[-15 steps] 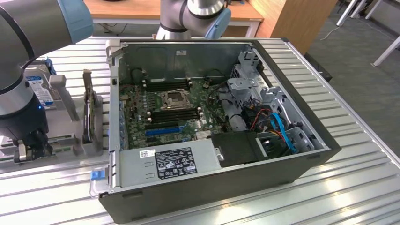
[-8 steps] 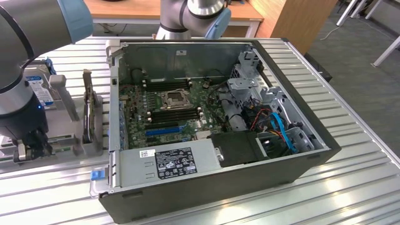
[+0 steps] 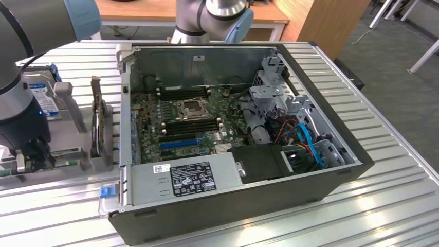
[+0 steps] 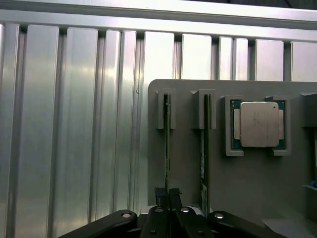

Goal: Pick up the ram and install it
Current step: 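Pick up the ram and move it above insertion slot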

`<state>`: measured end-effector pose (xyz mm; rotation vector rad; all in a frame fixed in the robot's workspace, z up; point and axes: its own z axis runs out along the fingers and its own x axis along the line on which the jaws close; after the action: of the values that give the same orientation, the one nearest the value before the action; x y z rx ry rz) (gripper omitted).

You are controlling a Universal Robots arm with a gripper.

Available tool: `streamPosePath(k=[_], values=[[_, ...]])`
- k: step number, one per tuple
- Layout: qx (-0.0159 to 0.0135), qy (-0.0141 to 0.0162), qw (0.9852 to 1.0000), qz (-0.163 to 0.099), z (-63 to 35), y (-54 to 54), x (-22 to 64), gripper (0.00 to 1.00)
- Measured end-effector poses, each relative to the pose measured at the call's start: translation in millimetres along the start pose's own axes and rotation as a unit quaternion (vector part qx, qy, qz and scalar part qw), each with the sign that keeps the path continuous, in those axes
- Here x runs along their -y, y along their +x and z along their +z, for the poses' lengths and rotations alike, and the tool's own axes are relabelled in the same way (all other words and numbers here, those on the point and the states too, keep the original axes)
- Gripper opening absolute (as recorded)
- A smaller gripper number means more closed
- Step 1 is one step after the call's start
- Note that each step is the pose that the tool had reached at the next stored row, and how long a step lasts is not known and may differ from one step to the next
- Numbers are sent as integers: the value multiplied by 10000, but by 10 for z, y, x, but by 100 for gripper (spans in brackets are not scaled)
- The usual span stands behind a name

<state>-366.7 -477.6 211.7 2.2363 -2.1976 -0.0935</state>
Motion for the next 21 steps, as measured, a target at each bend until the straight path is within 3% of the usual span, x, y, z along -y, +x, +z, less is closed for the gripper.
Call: streamPosePath(k=[12,21], values=[[0,0,10000,0,-306,-12,-11,12],[0,0,10000,0,-612,-24,-20,12]])
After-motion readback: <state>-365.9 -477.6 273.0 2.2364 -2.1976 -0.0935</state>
